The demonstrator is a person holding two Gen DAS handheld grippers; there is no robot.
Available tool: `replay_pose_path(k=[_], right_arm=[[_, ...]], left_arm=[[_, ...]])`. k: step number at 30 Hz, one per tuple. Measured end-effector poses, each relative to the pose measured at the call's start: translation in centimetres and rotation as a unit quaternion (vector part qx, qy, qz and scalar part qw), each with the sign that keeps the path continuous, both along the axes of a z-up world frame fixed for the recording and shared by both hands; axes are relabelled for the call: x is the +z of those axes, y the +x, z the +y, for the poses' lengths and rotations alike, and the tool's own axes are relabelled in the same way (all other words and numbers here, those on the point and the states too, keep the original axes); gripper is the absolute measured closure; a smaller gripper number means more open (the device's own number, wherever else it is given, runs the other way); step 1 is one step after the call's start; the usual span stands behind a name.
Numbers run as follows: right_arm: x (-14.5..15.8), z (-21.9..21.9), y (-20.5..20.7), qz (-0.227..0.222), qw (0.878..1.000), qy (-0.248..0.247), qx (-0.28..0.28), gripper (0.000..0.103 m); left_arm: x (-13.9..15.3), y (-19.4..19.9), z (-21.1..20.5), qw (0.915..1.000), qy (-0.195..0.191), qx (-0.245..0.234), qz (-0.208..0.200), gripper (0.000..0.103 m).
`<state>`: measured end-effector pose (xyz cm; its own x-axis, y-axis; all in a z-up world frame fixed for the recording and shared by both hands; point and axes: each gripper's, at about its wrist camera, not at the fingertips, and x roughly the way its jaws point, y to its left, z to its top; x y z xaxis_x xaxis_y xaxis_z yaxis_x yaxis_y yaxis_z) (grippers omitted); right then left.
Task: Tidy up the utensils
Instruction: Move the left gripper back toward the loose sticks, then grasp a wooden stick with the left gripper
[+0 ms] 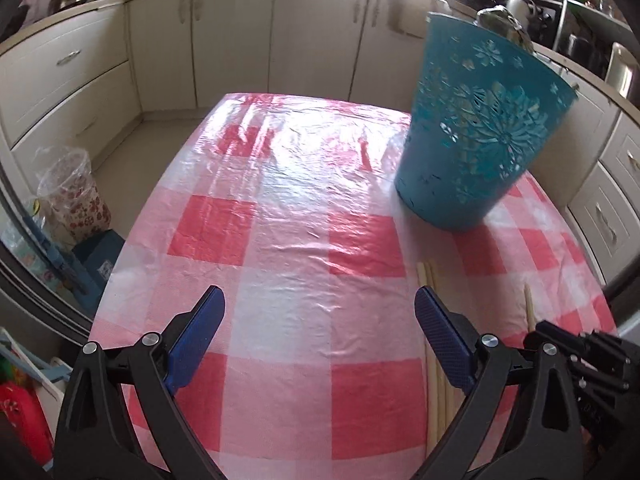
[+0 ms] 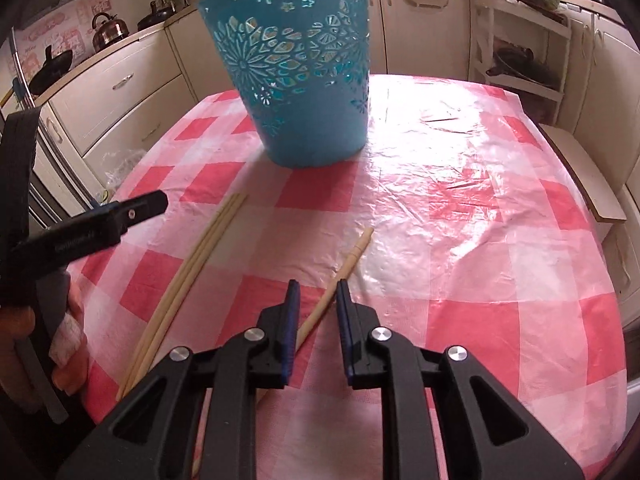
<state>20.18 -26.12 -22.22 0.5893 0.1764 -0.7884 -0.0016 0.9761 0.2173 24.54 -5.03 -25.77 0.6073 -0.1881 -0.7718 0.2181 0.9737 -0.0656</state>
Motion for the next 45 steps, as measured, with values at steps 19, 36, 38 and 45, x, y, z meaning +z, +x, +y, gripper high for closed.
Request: replay_pose_path(k=[19, 36, 38, 45], right_arm=[[0.1, 0.4, 0.1, -0.001, 1.000, -0.023, -0.001, 0.081], [0.1, -2.0, 1.1, 0.019, 1.000, -0.017, -0.007, 0.079], [0.1, -1.4, 1.4, 0.015, 0.999, -0.029, -0.005, 0.074], [0.2, 0.2, 2.0, 0.022, 0.996, -0.028, 0.078, 0.090]], left_arm=[[-1.4, 0.0, -3.7, 0.9936, 0.104, -0.034, 0.027, 0.012], [-1.0, 0.2, -0.2, 0.9993, 0.027, 0.021, 0.016, 0.044], [-1.0, 0.2, 0.0, 0.9995, 0.018, 0.019, 0.017, 0.044], [-1.1, 0.3, 0.2, 0.9998, -0.001, -0.001, 0.018, 0.044]])
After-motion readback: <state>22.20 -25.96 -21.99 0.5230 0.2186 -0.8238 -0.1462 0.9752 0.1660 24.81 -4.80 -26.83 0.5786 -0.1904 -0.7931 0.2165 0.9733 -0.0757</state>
